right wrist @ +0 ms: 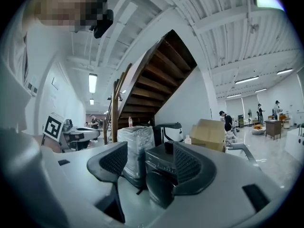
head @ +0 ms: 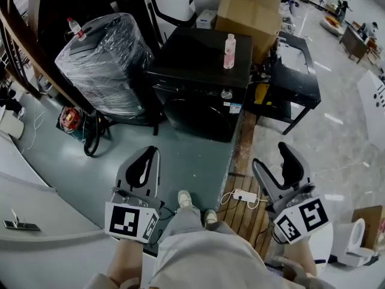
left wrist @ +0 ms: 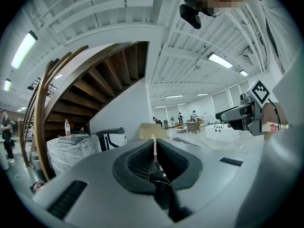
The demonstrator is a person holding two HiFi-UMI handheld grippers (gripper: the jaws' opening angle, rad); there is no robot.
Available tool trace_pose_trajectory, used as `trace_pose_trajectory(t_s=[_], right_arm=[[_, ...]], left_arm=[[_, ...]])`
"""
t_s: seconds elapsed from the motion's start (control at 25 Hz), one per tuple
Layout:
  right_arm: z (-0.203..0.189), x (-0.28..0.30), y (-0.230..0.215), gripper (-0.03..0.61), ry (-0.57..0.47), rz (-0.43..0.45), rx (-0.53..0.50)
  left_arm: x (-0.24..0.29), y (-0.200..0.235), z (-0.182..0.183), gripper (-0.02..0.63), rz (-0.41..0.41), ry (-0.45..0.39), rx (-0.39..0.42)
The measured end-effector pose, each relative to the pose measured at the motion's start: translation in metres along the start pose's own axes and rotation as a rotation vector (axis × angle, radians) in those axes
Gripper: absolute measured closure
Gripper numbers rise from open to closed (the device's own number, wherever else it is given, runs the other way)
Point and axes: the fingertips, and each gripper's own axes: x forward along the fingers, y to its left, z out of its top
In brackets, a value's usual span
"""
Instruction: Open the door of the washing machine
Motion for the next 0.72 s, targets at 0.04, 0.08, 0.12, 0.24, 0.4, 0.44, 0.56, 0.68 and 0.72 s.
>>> trace_pose_trajectory(t_s=[0.04, 0.08, 0.12, 0.24, 0.4, 0.44, 0.56, 0.68, 0.72], right_arm=[[-0.001, 0.003, -0.001, 0.267, 0.004, -0.006, 0.004], [-0.002, 0.007, -0.002, 0.267, 0.008, -0.011, 0.007], [-0.003, 0.012, -0.003, 0.267, 0.012, -0.016, 0.008], [-0.004, 0.031, -0.003, 0.267, 0.026, -0.024, 0.009], [-0.008, 0.062, 0.002, 0.267, 0.054, -0.020, -0.007], [-0.009, 0.070, 0.003, 0.267, 0.060, -0.020, -0.009], [-0.014, 0.099, 0.006, 0.267, 0.082, -0.019, -0.007], [-0.024, 0.130, 0.008, 0.267, 0.117, -0.020, -0.013], [-0.028, 0.141, 0.008, 0.267, 0.131, -0.020, -0.017]], left_arm=[[0.003, 0.002, -0.001, 0.581, -0.005, 0.001, 0.001], [0.006, 0.005, -0.003, 0.581, -0.009, 0.002, 0.004], [0.009, 0.008, -0.005, 0.581, -0.013, 0.002, 0.007], [0.021, 0.024, -0.010, 0.581, -0.019, 0.004, -0.002], [0.038, 0.046, -0.024, 0.581, -0.035, 0.008, -0.023], [0.042, 0.052, -0.027, 0.581, -0.038, 0.011, -0.027], [0.057, 0.074, -0.040, 0.581, -0.043, 0.028, -0.033], [0.072, 0.097, -0.055, 0.581, -0.048, 0.046, -0.039], [0.077, 0.105, -0.061, 0.581, -0.052, 0.054, -0.040]])
